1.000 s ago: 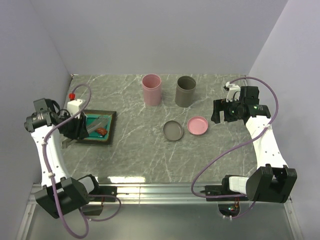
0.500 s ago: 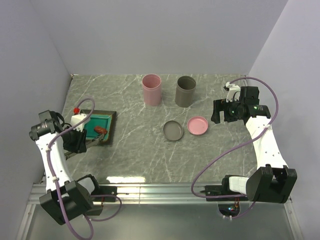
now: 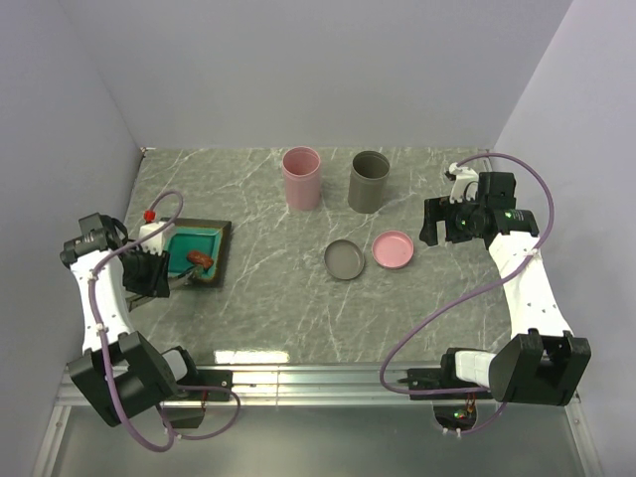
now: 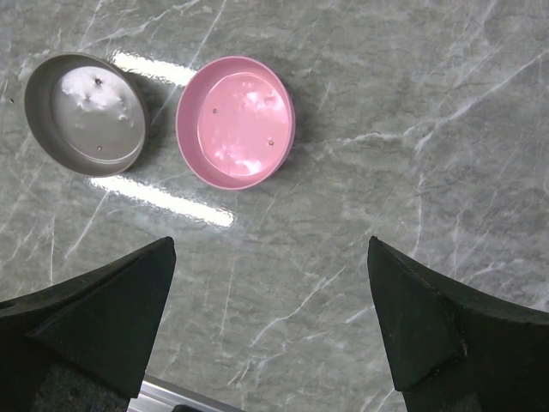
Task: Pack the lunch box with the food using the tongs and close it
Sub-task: Pick up the food using the clamp
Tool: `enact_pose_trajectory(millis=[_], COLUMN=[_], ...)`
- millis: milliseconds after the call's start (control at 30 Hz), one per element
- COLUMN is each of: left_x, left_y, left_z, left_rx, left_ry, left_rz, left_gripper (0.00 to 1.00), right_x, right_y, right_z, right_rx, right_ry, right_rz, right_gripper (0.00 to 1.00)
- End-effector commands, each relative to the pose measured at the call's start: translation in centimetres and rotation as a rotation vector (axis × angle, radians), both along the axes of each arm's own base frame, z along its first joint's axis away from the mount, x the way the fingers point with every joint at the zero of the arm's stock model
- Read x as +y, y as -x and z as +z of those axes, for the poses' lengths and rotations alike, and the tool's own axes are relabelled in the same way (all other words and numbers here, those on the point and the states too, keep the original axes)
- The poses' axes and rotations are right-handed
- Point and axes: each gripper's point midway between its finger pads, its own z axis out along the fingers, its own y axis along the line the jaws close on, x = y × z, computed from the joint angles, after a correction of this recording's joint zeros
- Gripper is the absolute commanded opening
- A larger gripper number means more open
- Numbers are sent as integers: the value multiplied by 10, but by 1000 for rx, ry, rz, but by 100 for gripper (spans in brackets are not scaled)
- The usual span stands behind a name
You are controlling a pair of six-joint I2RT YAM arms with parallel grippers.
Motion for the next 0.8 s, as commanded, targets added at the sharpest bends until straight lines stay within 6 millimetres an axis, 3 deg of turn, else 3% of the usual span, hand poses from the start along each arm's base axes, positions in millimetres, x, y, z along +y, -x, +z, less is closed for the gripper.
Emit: enact_pose_trajectory(millis=[0,267,767], left_x=[1,2,-10], left_y=[-9,-27,-83], left_z=[-3,-15,-12], left_rx=[-25,-26,-85], left_ry=[15,50,131], left_rz=[22,52,110], left_gripper=[35,35,38], right_x=[2,2,0], right_y=[1,-4,-5], right_z=[4,2,-3], right_rx=[-24,-12,4], right_ry=[4,1,10], right_rz=[11,12,4], right_gripper=[100,100,100])
